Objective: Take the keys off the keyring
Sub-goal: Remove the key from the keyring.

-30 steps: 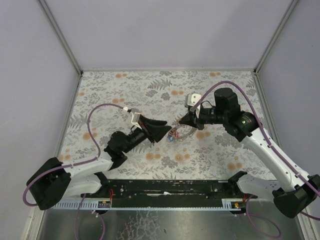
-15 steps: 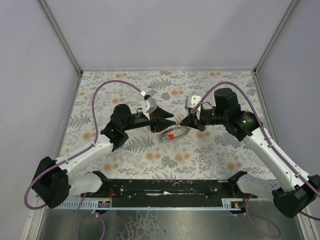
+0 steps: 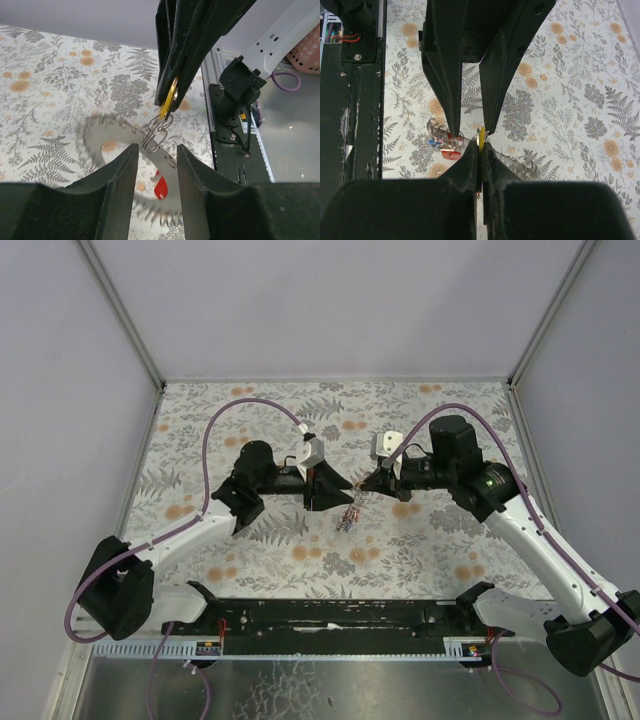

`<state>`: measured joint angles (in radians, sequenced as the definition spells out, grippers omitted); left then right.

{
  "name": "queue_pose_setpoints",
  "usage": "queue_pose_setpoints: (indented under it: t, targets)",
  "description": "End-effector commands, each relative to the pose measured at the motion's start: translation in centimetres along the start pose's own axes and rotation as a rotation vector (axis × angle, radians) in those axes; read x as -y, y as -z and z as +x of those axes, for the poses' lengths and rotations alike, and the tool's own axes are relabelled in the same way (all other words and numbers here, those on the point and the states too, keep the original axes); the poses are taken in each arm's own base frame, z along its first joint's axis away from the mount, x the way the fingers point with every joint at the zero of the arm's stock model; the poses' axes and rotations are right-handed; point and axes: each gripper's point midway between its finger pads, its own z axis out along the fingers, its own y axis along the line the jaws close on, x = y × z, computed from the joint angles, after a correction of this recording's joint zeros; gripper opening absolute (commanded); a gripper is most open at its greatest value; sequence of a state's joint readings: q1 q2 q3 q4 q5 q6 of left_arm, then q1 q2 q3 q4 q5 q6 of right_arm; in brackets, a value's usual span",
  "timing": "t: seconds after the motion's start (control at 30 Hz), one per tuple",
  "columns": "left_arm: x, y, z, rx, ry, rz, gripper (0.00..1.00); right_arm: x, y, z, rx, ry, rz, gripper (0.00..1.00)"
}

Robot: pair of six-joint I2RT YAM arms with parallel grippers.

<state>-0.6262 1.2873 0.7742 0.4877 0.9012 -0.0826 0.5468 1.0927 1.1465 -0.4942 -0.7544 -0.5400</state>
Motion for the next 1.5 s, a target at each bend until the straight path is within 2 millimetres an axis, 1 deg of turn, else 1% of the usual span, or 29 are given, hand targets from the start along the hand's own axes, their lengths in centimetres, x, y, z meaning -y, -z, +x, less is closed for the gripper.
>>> queue_pose_setpoints:
  t: [0.0,0.2,0.37,0.53,0.67,0.83,0.9,0.93,1.07,1.13,1.23,1.37,1.47]
  targets:
    - [0.5,-0.2,-2.1,0.065,-0.013,0.038,0.34,0.2,1.1,-3.2,0.085,0.079,0.005,0.0]
    - [0.6,-0.1,-2.0,0.074,0.01,0.034,0.27,0.0,0.9,-3.2,0.094,0.065,-0.005,0.0]
    - [0.7,-0.2,-2.0,0.063,0.021,0.049,0.15,0.2,0.8,-3.1,0.094,0.061,0.0,0.0]
    - [0.6,-0.3,-1.5,0.041,0.032,0.049,0.12,0.4,0.9,-3.2,0.089,0.066,0.01,0.0]
    - [0.5,-0.3,-1.3,0.034,0.041,0.044,0.13,0.4,0.9,-3.3,0.092,0.068,0.014,0.0]
    - [0.3,-0.4,-1.6,0.038,0.044,0.039,0.14,0.4,0.7,-3.2,0.096,0.06,0.007,0.0]
    - [0.4,-0.5,-1.7,0.039,0.042,0.048,0.09,0.4,0.6,-3.0,0.094,0.055,0.006,0.0]
    - [0.6,-0.5,-1.8,0.036,0.043,0.059,0.01,0.4,0.6,-3.0,0.093,0.054,0.007,0.0]
    - [0.6,-0.3,-1.9,0.039,0.049,0.046,0.0,0.6,0.8,-2.9,0.086,0.054,0.029,0.0]
    - [0.7,0.0,-2.3,0.066,0.025,0.022,0.0,0.9,1.0,-2.8,0.076,0.056,0.049,0.0]
    - [0.6,0.7,-3.0,0.128,0.001,-0.033,0.0,1.0,1.4,-2.2,0.055,0.047,0.068,0.0]
    - [0.1,1.9,-4.4,0.23,-0.033,-0.141,0.0,1.4,1.7,-1.4,0.04,0.025,0.096,0.0]
    - [0.3,2.9,-5.6,0.316,-0.053,-0.182,0.0,1.5,1.7,-0.5,0.022,0.006,0.107,0.0]
